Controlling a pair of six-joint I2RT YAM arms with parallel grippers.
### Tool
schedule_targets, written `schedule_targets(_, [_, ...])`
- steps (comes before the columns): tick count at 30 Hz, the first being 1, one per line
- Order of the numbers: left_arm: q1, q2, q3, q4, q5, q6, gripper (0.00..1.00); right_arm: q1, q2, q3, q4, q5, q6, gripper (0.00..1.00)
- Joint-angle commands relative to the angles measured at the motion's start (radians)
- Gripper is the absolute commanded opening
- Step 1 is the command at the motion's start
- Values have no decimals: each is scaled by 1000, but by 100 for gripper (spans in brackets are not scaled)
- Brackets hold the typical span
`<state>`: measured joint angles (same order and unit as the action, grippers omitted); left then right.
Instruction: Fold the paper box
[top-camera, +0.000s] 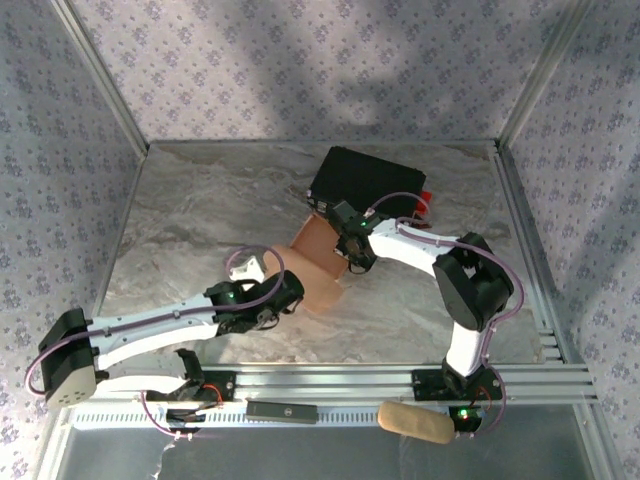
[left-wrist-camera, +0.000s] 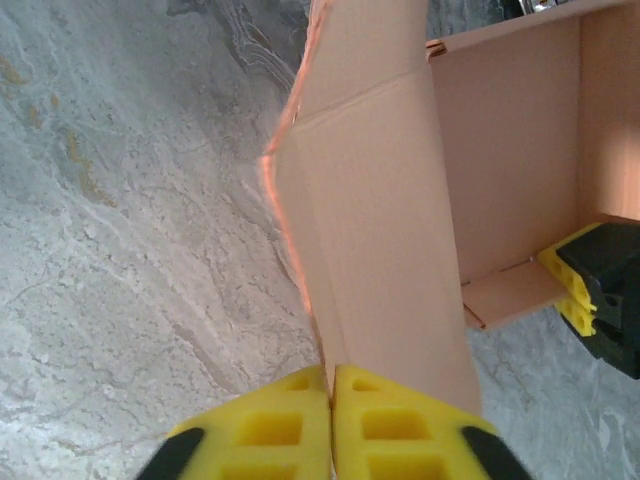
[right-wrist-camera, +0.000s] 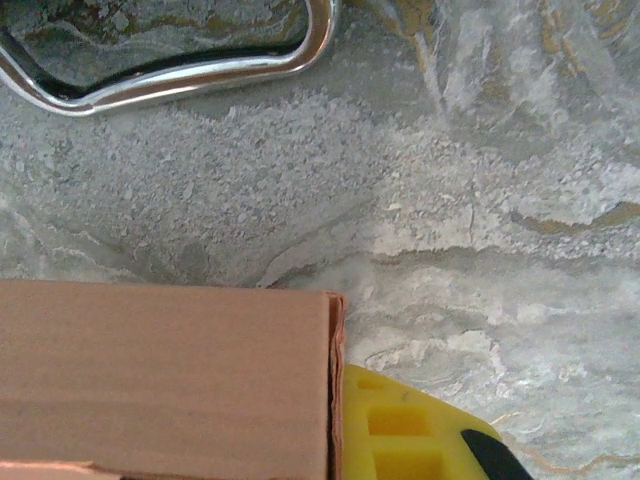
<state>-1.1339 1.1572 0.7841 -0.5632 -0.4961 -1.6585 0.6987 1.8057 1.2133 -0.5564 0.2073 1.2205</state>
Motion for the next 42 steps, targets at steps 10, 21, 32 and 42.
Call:
schedule_targets(10, [151, 62, 328, -374, -34, 328, 0, 41, -176, -5, -76, 49, -6, 69])
schedule_targets(21, [350, 138, 566, -505, 202, 1231, 0, -11, -497, -108, -1, -45, -261, 75])
schedule_targets(32, [354, 406, 835, -611, 228, 1800, 0, -102, -606, -254, 284, -326, -697, 66])
schedule_targets(42, [258, 609, 1088, -725, 225, 2176, 0, -206, -711, -412, 302, -353, -667, 64])
